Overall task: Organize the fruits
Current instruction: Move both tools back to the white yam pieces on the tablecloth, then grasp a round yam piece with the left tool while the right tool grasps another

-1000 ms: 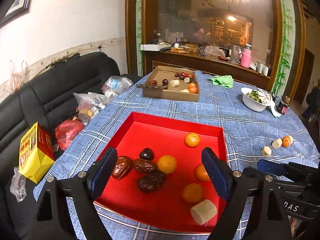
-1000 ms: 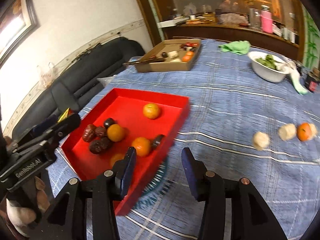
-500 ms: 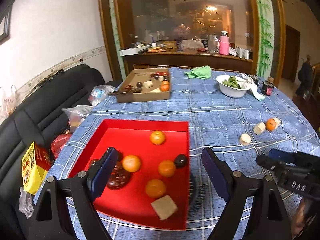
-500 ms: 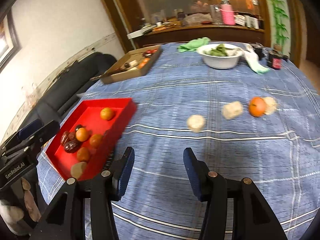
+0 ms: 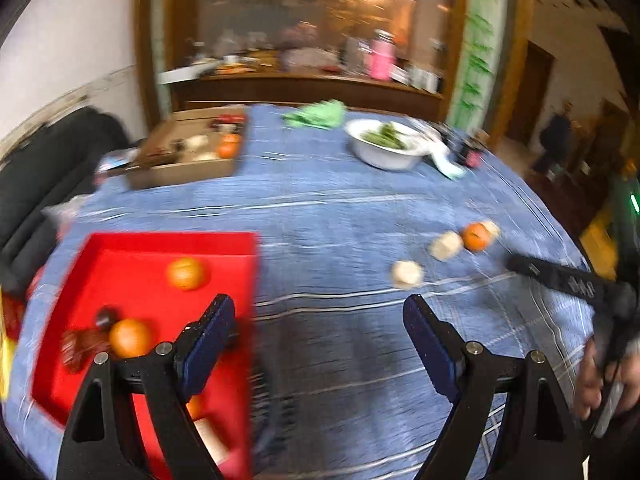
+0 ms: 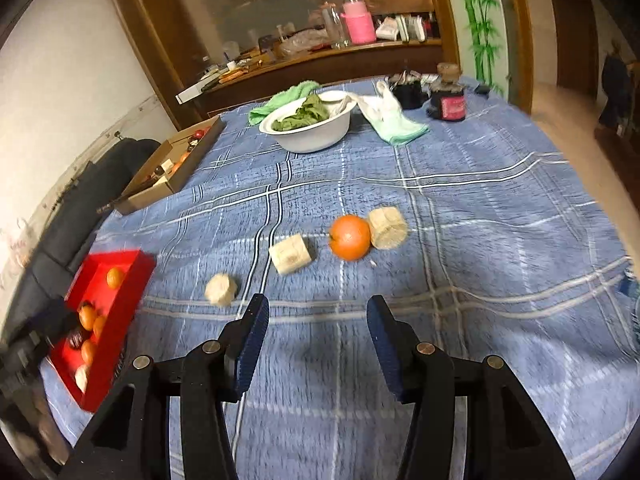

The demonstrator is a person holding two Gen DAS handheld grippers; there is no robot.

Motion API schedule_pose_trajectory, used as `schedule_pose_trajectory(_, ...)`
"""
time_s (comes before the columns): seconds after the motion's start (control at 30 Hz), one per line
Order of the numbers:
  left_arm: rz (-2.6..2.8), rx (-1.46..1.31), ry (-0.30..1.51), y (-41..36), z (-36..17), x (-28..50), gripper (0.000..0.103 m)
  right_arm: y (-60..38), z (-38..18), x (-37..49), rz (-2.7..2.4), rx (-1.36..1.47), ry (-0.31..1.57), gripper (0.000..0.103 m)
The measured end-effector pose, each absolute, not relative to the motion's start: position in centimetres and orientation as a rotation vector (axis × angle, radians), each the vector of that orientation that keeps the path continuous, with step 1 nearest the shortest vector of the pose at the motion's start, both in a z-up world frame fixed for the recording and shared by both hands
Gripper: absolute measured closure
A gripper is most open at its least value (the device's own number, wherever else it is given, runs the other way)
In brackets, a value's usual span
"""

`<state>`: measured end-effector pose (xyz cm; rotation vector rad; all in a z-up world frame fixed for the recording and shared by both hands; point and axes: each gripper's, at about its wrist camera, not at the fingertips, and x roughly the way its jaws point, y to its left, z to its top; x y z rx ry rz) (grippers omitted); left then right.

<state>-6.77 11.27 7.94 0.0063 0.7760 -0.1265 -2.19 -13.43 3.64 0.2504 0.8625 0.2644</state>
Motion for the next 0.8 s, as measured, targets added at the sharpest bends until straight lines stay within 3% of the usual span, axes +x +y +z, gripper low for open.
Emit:
schedule_pose_trajectory(0.33, -0.231, 0.073, 0.892, 5.5, 2.3, 0.5, 0.019, -9.8, 0.6, 4.8, 0.302, 0.234, 0.95, 0.048)
schedule_pose_trajectory(0.5, -0.273, 0.075, 0.938, 4.3, 0.4, 2.3, 0.036, -9.2, 0.2, 5.7, 0.311, 0.205, 0.943, 0.049)
schedule_pose_trajectory(0.57, -0.274, 0.103, 0.923, 3.6, 0.3, 2.3, 0.039, -9.1, -0.2, 5.7, 0.303, 0.18, 0.941, 0.06)
schedule_pose_trajectory(0.6, -0.279, 0.105, 0.918, 3.4, 0.3, 2.3, 0.055, -8.9, -0.1, 5.7, 0.302, 0.165, 0.939, 0.063)
schedule_pose_trajectory(0.67, -0.283, 0.109, 0.907, 3.2, 0.4, 2.4, 0.071, -9.0, -0.1, 5.7, 0.314, 0.177, 0.941, 0.065)
schedule_pose_trajectory(0.8, -0.28, 0.07, 0.908, 3.9, 0.8, 2.3, 0.075, -9.2, 0.0, 5.5, 0.306, 0.184, 0.933, 0.065)
